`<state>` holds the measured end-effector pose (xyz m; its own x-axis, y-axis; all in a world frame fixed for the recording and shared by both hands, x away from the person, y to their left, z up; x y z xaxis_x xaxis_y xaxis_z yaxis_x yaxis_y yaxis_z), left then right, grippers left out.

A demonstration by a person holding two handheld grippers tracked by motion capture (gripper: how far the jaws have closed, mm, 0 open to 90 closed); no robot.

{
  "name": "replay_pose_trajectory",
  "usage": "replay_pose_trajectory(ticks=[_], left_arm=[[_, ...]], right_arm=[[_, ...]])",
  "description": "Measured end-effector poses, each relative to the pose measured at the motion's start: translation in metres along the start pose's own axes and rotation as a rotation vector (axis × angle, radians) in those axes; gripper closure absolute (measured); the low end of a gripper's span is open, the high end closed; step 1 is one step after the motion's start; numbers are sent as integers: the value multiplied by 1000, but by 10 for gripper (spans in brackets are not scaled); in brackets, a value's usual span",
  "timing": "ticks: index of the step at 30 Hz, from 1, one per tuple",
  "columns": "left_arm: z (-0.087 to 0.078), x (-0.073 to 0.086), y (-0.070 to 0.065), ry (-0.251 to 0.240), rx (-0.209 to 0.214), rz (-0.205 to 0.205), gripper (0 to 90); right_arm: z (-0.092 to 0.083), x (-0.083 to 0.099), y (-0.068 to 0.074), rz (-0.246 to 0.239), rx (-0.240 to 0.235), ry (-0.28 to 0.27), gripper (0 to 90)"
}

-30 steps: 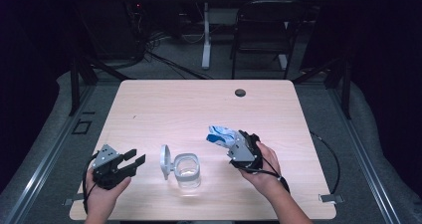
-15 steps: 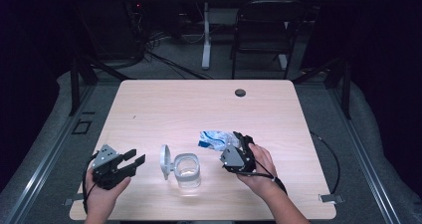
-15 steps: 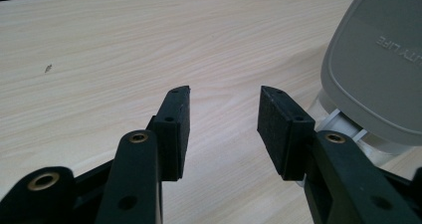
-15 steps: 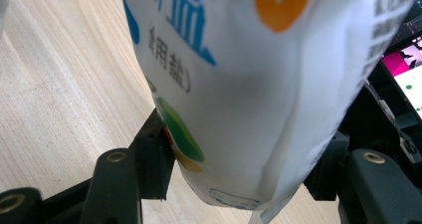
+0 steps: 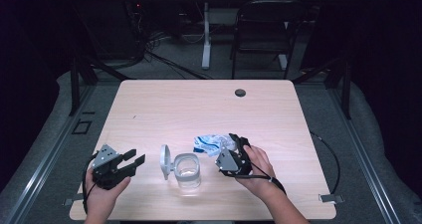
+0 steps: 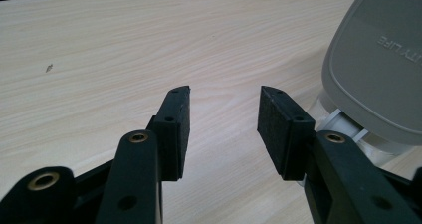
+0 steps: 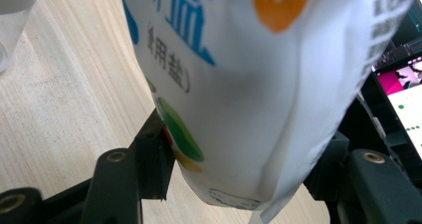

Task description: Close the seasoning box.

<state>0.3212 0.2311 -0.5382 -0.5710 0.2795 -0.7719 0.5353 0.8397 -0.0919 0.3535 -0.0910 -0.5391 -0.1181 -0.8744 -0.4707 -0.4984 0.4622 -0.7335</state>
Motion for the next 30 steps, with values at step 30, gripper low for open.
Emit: replay_pose_trajectory(ticks=[30], left_arm=[[-1,0,0,3,0,1,567]], right_arm=[[4,-3,10,-155,54,-7,417]])
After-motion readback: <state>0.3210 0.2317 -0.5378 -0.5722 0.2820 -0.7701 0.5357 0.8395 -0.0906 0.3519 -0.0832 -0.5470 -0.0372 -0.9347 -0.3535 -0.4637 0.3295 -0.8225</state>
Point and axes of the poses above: each handheld gripper's, and its own axes: z roughly forward along the jaws, x roughly out of its underside, y roughly to its left, the point moved 6 cm from there along z, roughly forward along the jaws, and after that the axes turned 9 degrees about y, right-handed, at the moved point
